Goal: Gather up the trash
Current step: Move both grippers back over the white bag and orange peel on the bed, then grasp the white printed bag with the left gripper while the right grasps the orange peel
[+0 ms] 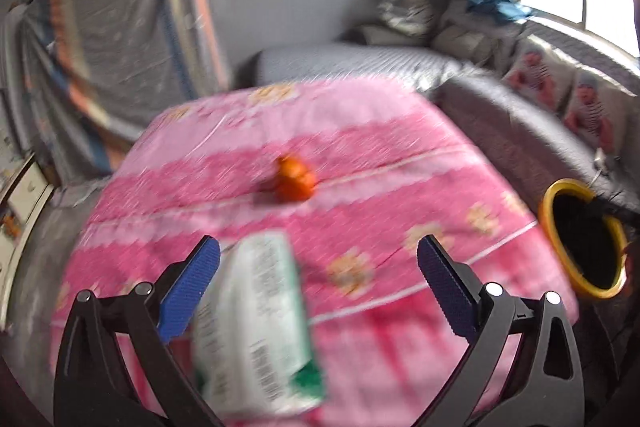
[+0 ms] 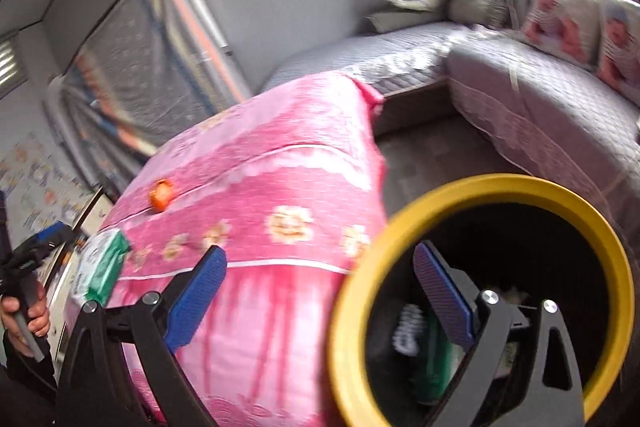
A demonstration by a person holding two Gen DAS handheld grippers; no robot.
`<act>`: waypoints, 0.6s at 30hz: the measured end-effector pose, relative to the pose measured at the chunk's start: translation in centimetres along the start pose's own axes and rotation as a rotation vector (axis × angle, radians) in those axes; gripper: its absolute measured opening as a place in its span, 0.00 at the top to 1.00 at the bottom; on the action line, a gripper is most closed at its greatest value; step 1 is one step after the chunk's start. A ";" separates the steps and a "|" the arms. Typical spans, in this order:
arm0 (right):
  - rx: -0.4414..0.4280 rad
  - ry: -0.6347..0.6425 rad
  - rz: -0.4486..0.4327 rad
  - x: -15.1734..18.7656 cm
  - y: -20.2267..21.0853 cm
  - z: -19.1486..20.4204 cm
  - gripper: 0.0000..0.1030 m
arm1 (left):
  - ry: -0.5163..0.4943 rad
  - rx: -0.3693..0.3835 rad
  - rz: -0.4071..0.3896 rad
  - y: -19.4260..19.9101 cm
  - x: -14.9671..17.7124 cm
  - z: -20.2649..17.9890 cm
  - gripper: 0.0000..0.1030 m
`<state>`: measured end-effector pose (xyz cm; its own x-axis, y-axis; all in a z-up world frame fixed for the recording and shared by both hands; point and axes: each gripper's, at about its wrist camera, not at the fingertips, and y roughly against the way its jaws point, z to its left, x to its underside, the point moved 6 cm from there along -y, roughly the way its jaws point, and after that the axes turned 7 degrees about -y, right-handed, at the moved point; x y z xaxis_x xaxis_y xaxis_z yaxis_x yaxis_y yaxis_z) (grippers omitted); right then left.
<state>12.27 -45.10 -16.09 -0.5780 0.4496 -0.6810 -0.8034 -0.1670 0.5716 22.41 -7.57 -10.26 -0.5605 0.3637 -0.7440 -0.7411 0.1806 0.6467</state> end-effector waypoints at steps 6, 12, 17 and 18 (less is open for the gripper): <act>-0.114 0.130 0.040 -0.6 -2.5 6.7 0.08 | 0.025 -0.081 0.145 -1.2 4.8 4.9 0.08; -0.206 0.295 0.159 -1.6 -7.5 15.8 0.08 | 0.027 -0.087 0.265 -4.9 7.1 5.9 0.08; -0.172 0.467 0.255 -2.4 -16.0 25.2 0.08 | 0.056 -0.034 0.295 -6.9 7.3 5.9 0.07; -0.156 0.488 0.269 -2.3 -17.8 26.5 0.08 | 0.063 -0.020 0.301 -7.3 7.2 5.8 0.07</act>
<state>31.73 -19.93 -12.56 -0.7339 -0.0773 -0.6748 -0.6096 -0.3634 0.7045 25.89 -0.93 -19.35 -0.7773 0.3410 -0.5286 -0.5448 0.0551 0.8367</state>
